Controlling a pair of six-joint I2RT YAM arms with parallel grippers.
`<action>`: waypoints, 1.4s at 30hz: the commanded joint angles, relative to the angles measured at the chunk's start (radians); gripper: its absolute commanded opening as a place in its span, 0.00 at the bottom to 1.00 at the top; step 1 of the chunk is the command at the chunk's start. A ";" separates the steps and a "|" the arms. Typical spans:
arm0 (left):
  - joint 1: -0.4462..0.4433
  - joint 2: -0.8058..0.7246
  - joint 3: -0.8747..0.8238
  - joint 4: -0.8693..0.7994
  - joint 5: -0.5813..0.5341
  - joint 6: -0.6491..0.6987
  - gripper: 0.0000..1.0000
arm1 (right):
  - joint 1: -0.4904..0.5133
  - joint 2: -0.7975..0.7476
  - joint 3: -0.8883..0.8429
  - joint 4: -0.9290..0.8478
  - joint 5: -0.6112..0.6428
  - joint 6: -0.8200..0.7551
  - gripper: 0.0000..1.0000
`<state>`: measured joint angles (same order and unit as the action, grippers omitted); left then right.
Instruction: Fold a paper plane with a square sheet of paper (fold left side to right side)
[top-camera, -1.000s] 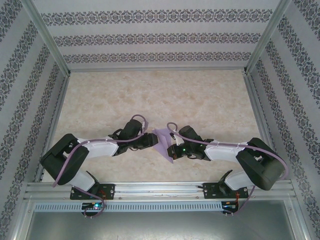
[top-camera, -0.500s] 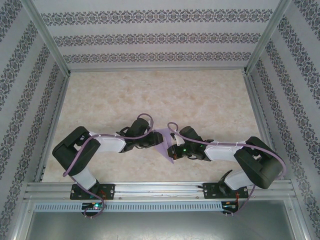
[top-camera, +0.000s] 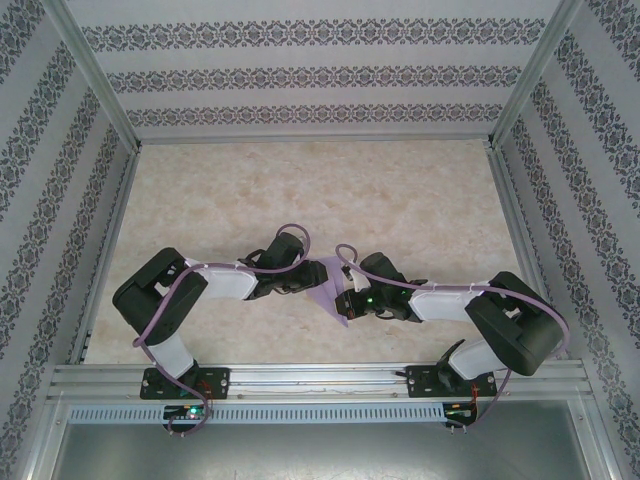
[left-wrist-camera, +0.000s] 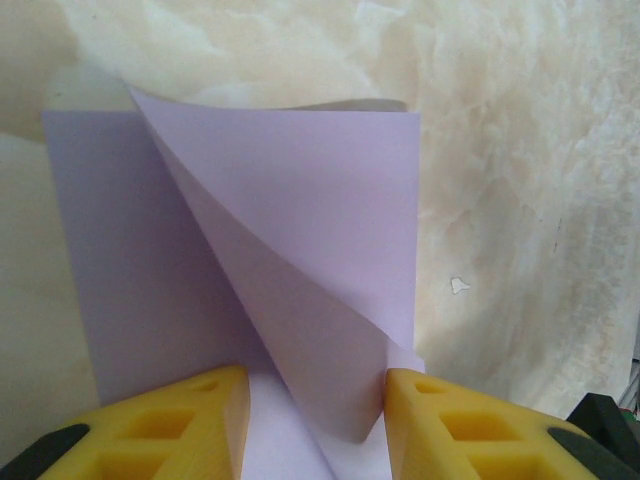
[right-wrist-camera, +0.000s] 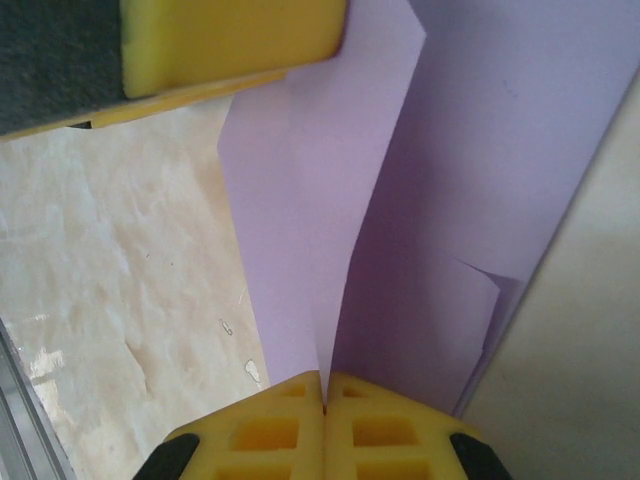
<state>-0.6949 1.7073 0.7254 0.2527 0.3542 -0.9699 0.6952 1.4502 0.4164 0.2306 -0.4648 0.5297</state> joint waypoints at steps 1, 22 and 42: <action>-0.012 0.023 0.029 -0.081 -0.037 0.020 0.40 | -0.015 0.007 -0.008 0.028 -0.032 0.015 0.05; -0.012 0.045 0.030 -0.086 -0.041 0.022 0.40 | -0.164 -0.058 0.030 0.045 -0.198 0.098 0.41; -0.012 0.043 0.032 -0.088 -0.041 0.022 0.40 | -0.161 0.114 0.071 0.151 -0.237 0.138 0.29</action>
<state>-0.6949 1.7233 0.7563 0.2165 0.3363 -0.9691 0.5343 1.5543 0.4713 0.3531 -0.6945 0.6720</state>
